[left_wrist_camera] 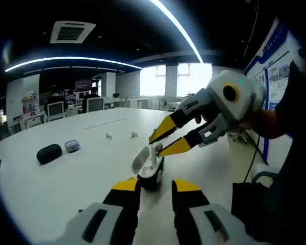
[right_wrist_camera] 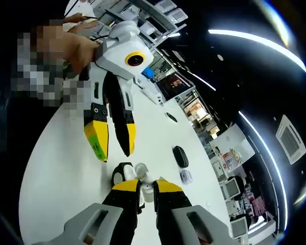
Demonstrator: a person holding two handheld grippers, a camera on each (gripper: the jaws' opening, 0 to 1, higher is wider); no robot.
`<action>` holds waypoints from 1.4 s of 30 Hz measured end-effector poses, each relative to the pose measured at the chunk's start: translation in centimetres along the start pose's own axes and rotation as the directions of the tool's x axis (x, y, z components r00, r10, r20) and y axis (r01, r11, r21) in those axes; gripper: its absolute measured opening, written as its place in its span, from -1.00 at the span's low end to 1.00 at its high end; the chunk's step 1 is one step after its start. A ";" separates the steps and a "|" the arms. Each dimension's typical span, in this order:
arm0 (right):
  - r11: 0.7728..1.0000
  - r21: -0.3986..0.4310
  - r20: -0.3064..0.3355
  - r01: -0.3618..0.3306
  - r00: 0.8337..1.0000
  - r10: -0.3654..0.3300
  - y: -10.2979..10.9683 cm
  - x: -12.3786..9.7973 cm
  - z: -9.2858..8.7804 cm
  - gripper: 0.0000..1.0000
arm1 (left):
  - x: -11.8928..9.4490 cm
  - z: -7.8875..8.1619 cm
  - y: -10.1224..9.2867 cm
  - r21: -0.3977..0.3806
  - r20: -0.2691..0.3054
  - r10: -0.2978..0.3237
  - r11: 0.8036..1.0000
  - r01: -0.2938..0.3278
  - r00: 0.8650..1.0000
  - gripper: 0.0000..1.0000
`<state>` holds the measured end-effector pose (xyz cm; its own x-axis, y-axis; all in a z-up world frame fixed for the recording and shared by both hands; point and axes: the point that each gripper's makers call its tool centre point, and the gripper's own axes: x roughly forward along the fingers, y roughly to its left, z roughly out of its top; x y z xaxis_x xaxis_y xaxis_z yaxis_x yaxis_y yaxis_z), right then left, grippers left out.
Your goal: Pick up the earbuds from the table and place the earbuds into the earbud case
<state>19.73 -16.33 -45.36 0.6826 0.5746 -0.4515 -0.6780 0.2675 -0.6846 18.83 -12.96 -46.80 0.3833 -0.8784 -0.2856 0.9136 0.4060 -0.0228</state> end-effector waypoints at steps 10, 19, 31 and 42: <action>0.999 -0.020 -0.012 -0.046 0.999 0.046 0.8 0.3 -0.3 -0.80 | 0.1 -0.2 -0.2 -0.006 -0.004 -0.002 1.000 0.002 1.000 -0.47; 0.998 -0.048 -0.021 -0.046 0.999 0.045 0.4 0.2 -0.3 -0.80 | 0.2 -0.4 -0.2 -0.017 -0.002 -0.005 1.000 0.005 1.000 -0.47; 0.978 -0.197 -0.106 -0.061 0.994 0.041 0.2 0.6 -1.0 -0.80 | 0.3 -0.7 -0.3 -0.028 -0.003 -0.013 1.000 0.013 1.000 -0.47; 0.936 -0.331 -0.147 -0.120 0.986 0.074 0.7 1.0 -1.0 -0.80 | 0.5 -0.8 -0.4 -0.033 -0.002 -0.023 0.999 0.023 1.000 -0.47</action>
<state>20.23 -16.33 -46.82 0.6628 0.4733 -0.5803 -0.6261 -0.0748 -0.7761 18.59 -13.38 -47.70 0.3614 -0.8871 -0.2872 0.9173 0.3935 -0.0611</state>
